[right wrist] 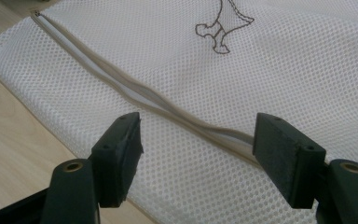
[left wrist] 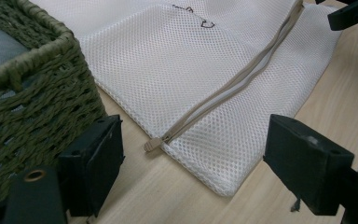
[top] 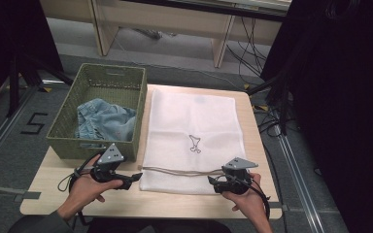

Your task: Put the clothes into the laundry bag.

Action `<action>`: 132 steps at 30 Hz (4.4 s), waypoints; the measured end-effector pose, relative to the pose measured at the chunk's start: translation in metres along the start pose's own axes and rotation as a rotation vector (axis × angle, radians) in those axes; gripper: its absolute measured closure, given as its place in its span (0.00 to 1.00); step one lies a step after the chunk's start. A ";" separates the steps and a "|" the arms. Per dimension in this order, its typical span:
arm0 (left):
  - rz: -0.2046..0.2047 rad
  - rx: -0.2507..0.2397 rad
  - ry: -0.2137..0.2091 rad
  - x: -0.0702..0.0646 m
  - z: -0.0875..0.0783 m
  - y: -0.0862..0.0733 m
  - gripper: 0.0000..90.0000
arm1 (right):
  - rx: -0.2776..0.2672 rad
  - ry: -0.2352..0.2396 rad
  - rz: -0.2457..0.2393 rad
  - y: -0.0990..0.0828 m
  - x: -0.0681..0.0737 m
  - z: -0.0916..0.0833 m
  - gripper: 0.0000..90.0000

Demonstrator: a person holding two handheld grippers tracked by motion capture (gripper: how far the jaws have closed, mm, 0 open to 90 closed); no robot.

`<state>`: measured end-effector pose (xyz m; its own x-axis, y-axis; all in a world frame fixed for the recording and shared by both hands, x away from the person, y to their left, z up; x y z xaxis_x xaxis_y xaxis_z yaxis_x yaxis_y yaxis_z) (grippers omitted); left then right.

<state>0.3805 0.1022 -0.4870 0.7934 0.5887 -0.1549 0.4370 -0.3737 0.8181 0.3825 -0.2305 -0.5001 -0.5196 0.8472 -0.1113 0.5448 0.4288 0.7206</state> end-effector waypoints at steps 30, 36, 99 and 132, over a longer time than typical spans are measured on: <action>-0.004 0.015 0.001 0.002 0.001 -0.001 0.20 | 0.034 0.014 0.009 0.001 0.002 0.007 0.37; 0.013 0.029 -0.007 0.002 0.000 -0.002 0.20 | 0.036 0.026 -0.006 0.003 0.003 0.013 0.36; -0.002 -0.030 0.004 0.009 -0.014 0.011 0.20 | 0.010 0.009 -0.181 0.069 0.004 0.069 0.96; -0.095 0.115 0.251 0.189 -0.052 0.080 0.18 | -0.061 0.031 -0.145 0.099 -0.008 0.052 0.95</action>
<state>0.5434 0.2213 -0.4221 0.6231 0.7786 -0.0743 0.5612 -0.3789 0.7358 0.4745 -0.1782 -0.4633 -0.6105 0.7673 -0.1966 0.4220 0.5251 0.7390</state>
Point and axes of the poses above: each handheld gripper's, and its own axes: z roughly forward along the jaws, y roughly out of its top, x roughly to its left, the point moved 6 cm from there along z, roughly forward along the jaws, and after that the axes turned 7 degrees about -y, right-handed, at the moved point
